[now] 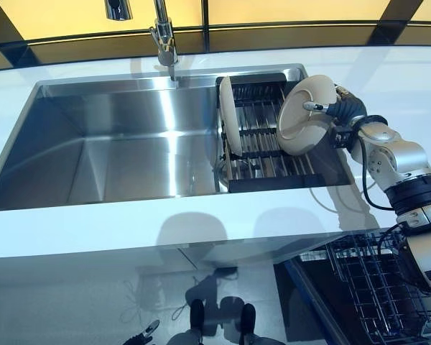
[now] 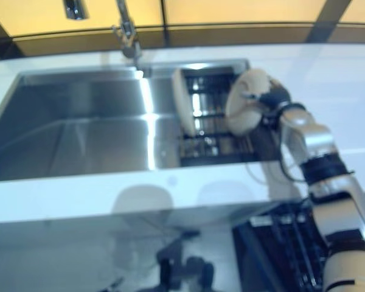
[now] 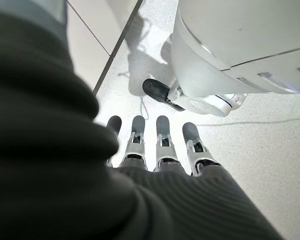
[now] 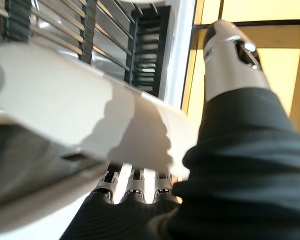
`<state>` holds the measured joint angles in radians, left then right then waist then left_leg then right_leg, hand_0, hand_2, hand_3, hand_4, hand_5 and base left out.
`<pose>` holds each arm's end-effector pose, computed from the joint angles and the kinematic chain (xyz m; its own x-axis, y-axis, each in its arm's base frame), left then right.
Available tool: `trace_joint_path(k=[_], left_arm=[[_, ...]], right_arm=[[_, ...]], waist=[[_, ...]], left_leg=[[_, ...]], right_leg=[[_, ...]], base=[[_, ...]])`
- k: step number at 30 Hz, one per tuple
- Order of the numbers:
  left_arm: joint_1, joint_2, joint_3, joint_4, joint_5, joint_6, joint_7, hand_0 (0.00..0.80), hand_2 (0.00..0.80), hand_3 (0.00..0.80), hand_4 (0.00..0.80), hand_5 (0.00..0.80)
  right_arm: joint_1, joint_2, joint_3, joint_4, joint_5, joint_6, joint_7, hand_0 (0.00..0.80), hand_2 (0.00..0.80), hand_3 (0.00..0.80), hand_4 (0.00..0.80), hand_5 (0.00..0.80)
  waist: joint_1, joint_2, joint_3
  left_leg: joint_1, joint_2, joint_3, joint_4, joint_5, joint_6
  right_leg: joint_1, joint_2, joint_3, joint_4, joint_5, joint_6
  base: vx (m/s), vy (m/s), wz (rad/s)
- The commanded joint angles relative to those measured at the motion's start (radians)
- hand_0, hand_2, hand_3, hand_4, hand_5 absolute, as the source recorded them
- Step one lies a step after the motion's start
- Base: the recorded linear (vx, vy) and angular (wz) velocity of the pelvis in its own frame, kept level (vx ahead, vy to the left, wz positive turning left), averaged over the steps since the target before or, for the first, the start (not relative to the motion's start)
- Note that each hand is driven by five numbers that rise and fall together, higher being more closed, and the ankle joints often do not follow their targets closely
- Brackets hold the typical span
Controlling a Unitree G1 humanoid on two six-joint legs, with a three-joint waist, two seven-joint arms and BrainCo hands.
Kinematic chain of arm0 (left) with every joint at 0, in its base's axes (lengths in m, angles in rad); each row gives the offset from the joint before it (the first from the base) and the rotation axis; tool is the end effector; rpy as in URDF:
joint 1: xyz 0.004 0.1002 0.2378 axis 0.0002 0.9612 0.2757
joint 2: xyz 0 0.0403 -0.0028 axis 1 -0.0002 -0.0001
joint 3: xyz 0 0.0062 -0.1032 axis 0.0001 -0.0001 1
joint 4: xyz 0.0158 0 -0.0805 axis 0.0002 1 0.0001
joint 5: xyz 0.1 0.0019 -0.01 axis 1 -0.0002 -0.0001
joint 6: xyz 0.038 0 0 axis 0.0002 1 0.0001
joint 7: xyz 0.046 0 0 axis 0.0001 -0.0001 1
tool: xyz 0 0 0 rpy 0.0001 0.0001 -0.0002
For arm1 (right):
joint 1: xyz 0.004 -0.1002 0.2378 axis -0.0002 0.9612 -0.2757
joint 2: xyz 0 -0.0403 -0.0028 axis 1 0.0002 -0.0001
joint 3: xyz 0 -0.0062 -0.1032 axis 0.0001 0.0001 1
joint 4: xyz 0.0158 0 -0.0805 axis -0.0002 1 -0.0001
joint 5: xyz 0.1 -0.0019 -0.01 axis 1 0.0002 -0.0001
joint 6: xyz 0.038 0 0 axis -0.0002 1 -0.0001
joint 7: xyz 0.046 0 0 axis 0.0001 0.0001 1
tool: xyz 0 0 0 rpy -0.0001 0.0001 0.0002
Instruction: Take plates into dishwasher
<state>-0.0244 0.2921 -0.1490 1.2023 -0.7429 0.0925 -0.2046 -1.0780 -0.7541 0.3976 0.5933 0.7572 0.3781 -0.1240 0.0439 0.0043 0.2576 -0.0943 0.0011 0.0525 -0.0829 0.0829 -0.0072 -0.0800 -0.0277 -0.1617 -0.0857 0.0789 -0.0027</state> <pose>0.0820 0.2388 -0.1094 0.4028 -0.0070 -0.9153 -0.4359 0.8778 -0.1986 0.3439 -0.2241 0.2458 0.9991 -0.0424 -0.0013 0.0417 0.9875 -0.1523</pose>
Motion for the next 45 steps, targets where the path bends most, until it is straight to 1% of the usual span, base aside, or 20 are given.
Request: trace_joint_path(k=[1, 6, 10, 12, 15, 19, 24, 27, 30, 34, 36, 38, 42, 45], left_arm=[[-0.002, 0.013, -0.058, 0.021, -0.037, -0.02, -0.015, 0.0, 0.0, 0.0, 0.0, 0.0], [0.002, 0.014, -0.059, 0.012, -0.036, -0.023, -0.011, 0.0, 0.0, 0.0, 0.0, 0.0], [-0.001, 0.014, -0.066, 0.011, -0.037, -0.022, -0.01, 0.0, 0.0, 0.0, 0.0, 0.0], [-0.003, 0.016, -0.067, 0.012, -0.037, -0.021, -0.012, 0.0, 0.0, 0.0, 0.0, 0.0], [-0.001, 0.016, -0.07, 0.013, -0.034, -0.024, -0.01, 0.0, 0.0, 0.0, 0.0, 0.0], [0.003, 0.017, -0.071, 0.009, -0.026, -0.024, -0.01, 0.0, 0.0, 0.0, 0.0, 0.0], [0.006, 0.021, -0.072, 0.009, -0.017, -0.02, -0.011, 0.0, 0.0, 0.0, 0.0, 0.0], [0.009, 0.024, -0.071, 0.009, -0.001, -0.018, -0.009, 0.0, 0.0, 0.0, 0.0, 0.0], [0.01, 0.03, -0.072, 0.015, 0.015, -0.02, -0.011, 0.0, 0.0, 0.0, 0.0, 0.0], [0.015, 0.029, -0.072, 0.018, 0.031, -0.016, -0.007, 0.0, 0.0, 0.0, 0.0, 0.0], [0.021, 0.029, -0.073, 0.023, 0.047, -0.01, -0.005, 0.0, 0.0, 0.0, 0.0, 0.0], [0.023, 0.03, -0.072, 0.025, 0.056, -0.008, -0.007, 0.0, 0.0, 0.0, 0.0, 0.0], [0.032, 0.036, -0.071, 0.031, 0.075, -0.004, -0.003, 0.0, 0.0, 0.0, 0.0, 0.0], [0.031, 0.041, -0.072, 0.036, 0.083, -0.001, -0.006, 0.0, 0.0, 0.0, 0.0, 0.0]], right_arm=[[-0.099, 0.004, 0.03, 0.022, -0.022, -0.013, 0.023, 0.8, 0.8, 0.8, 0.8, 0.8], [-0.105, -0.003, 0.047, 0.035, -0.068, 0.0, 0.028, 0.8, 0.8, 0.8, 0.8, 0.8], [-0.132, -0.016, 0.073, 0.051, -0.121, -0.006, 0.02, 0.8, 0.8, 0.8, 0.8, 0.8], [-0.15, -0.024, 0.086, 0.059, -0.12, -0.013, 0.017, 0.8, 0.8, 0.8, 0.8, 0.8], [-0.166, -0.028, 0.091, 0.065, -0.116, -0.02, -0.013, 0.8, 0.8, 0.8, 0.8, 0.8], [-0.184, -0.049, 0.101, 0.068, -0.147, -0.028, -0.055, 0.8, 0.8, 0.8, 0.8, 0.8], [-0.208, -0.08, 0.114, 0.078, -0.158, -0.051, -0.091, 0.8, 0.8, 0.8, 0.8, 0.8], [-0.234, -0.105, 0.128, 0.084, -0.149, -0.079, -0.098, 0.8, 0.8, 0.8, 0.8, 0.8], [-0.26, -0.135, 0.137, 0.074, -0.129, -0.11, -0.12, 0.8, 0.8, 0.8, 0.8, 0.8], [-0.285, -0.16, 0.148, 0.07, -0.133, -0.11, -0.146, 0.8, 0.8, 0.8, 0.8, 0.8], [-0.302, -0.196, 0.158, 0.089, -0.129, -0.117, -0.16, 0.8, 0.8, 0.8, 0.8, 0.8], [-0.312, -0.214, 0.167, 0.098, -0.13, -0.118, -0.169, 0.8, 0.8, 0.8, 0.8, 0.8], [-0.352, -0.294, 0.203, 0.133, -0.117, -0.12, -0.146, 0.8, 0.8, 0.8, 0.8, 0.8], [-0.359, -0.335, 0.209, 0.149, -0.091, -0.128, -0.118, 0.8, 0.8, 0.8, 0.8, 0.8]], waist=[[0.034, -0.031, -0.008], [0.038, -0.036, -0.011], [0.039, -0.039, -0.012], [0.04, -0.04, -0.013], [0.04, -0.044, -0.017], [0.04, -0.05, -0.025], [0.038, -0.06, -0.039], [0.036, -0.07, -0.052], [0.029, -0.084, -0.075], [0.023, -0.095, -0.094], [0.015, -0.107, -0.115], [0.012, -0.112, -0.123], [-0.004, -0.127, -0.155], [-0.018, -0.13, -0.172]], left_leg=[[-0.023, -0.025, 0.003, -0.004, -0.035, 0.01], [-0.021, -0.025, 0.003, -0.004, -0.035, 0.01], [-0.019, -0.025, 0.003, -0.004, -0.036, 0.011], [-0.017, -0.025, 0.003, -0.004, -0.037, 0.011], [-0.012, -0.024, 0.004, -0.004, -0.038, 0.011], [-0.005, -0.025, 0.005, -0.004, -0.041, 0.012], [0.006, -0.023, 0.008, -0.004, -0.047, 0.012], [0.016, -0.022, 0.011, -0.004, -0.053, 0.014], [0.034, -0.021, 0.018, -0.004, -0.063, 0.014], [0.053, -0.018, 0.027, -0.004, -0.073, 0.017], [0.07, -0.013, 0.035, -0.004, -0.083, 0.019], [0.078, -0.012, 0.04, -0.004, -0.087, 0.019], [0.107, -0.005, 0.059, -0.004, -0.103, 0.022], [0.125, -0.002, 0.074, -0.004, -0.114, 0.023]], right_leg=[[-0.031, -0.031, -0.016, -0.002, -0.002, 0.035], [-0.029, -0.032, -0.02, -0.002, -0.002, 0.037], [-0.027, -0.032, -0.02, -0.002, -0.001, 0.038], [-0.025, -0.031, -0.02, -0.002, -0.002, 0.038], [-0.02, -0.031, -0.021, -0.002, -0.003, 0.038], [-0.014, -0.029, -0.018, -0.002, -0.005, 0.04], [-0.004, -0.027, -0.015, -0.002, -0.009, 0.041], [0.004, -0.025, -0.009, -0.002, -0.012, 0.043], [0.018, -0.02, 0.001, -0.002, -0.017, 0.045], [0.03, -0.017, 0.014, -0.002, -0.02, 0.047], [0.041, -0.011, 0.029, -0.002, -0.021, 0.048], [0.044, -0.009, 0.038, -0.002, -0.021, 0.049], [0.062, -0.002, 0.064, -0.002, -0.023, 0.054], [0.072, 0.0, 0.08, -0.002, -0.024, 0.057]], base=[[-0.005, 0.005, 0.07], [-0.002, 0.002, 0.02], [0.0, 0.0, 0.0], [0.0, 0.0, 0.0], [0.0, 0.0, 0.0], [0.0, 0.0, 0.0], [0.0, 0.0, 0.0], [0.0, 0.0, 0.0], [0.038, 0.03, 0.0], [0.034, 0.037, -0.05], [0.047, 0.045, -0.14], [0.033, 0.029, -0.15], [0.066, 0.027, -0.18], [0.059, 0.022, -0.23]])
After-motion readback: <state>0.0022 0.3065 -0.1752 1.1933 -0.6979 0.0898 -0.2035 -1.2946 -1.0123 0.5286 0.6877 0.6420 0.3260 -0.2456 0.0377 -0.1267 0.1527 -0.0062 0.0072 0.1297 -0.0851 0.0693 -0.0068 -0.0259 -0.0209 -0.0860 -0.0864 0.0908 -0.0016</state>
